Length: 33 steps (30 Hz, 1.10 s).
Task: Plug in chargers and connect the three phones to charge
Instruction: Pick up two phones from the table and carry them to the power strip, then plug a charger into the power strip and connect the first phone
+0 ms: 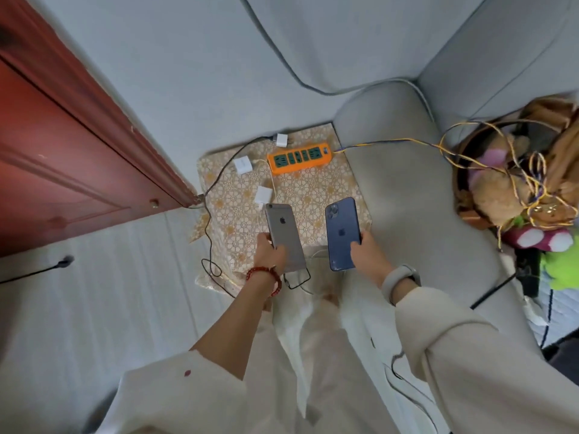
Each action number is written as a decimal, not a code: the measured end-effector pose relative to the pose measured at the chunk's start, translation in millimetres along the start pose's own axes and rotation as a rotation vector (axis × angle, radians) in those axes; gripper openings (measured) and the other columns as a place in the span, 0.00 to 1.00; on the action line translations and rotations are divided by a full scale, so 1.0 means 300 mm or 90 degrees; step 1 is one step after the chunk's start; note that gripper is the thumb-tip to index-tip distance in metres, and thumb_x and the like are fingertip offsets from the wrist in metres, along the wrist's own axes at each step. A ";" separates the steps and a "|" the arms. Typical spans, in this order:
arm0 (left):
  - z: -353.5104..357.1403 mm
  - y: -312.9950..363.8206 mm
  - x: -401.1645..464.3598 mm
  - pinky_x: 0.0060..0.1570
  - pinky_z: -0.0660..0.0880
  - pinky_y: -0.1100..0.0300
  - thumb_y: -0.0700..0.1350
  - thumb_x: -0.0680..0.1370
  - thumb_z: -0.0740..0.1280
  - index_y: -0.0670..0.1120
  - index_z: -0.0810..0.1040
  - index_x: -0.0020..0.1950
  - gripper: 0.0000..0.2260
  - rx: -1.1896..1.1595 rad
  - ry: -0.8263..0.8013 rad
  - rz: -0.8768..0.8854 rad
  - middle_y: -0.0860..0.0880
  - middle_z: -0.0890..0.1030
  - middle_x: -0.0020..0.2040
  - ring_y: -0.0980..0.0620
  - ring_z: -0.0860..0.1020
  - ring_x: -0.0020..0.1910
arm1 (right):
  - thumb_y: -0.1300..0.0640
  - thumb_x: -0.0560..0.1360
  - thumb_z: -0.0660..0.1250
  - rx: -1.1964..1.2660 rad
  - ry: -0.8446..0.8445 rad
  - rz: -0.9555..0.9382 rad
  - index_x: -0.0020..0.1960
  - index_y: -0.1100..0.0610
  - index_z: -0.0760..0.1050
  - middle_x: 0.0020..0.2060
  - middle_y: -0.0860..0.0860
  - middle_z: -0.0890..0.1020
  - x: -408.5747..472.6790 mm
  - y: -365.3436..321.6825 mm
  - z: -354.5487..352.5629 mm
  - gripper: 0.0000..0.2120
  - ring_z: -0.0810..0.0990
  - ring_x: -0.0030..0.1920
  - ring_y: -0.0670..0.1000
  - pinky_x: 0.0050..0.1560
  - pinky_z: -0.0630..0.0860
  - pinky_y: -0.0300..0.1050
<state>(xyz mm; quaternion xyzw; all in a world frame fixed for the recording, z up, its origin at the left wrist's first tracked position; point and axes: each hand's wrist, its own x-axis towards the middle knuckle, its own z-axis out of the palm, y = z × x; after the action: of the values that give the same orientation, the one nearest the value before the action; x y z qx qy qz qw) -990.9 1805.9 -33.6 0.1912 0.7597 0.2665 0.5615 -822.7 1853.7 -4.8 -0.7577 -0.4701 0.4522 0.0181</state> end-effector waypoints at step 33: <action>0.567 -0.023 0.565 0.41 0.71 0.53 0.40 0.70 0.70 0.46 0.48 0.72 0.39 0.343 0.165 -0.009 0.40 0.63 0.59 0.40 0.68 0.55 | 0.48 0.75 0.63 -0.617 -0.109 -0.375 0.74 0.48 0.43 0.75 0.57 0.44 0.822 0.156 0.036 0.36 0.49 0.73 0.63 0.70 0.62 0.54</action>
<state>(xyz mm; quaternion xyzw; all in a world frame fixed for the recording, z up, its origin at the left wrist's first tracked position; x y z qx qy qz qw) -878.7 1932.7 -204.0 0.2926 0.8698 0.0736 0.3905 -761.0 2003.0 -197.2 -0.4772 -0.8149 0.2204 -0.2441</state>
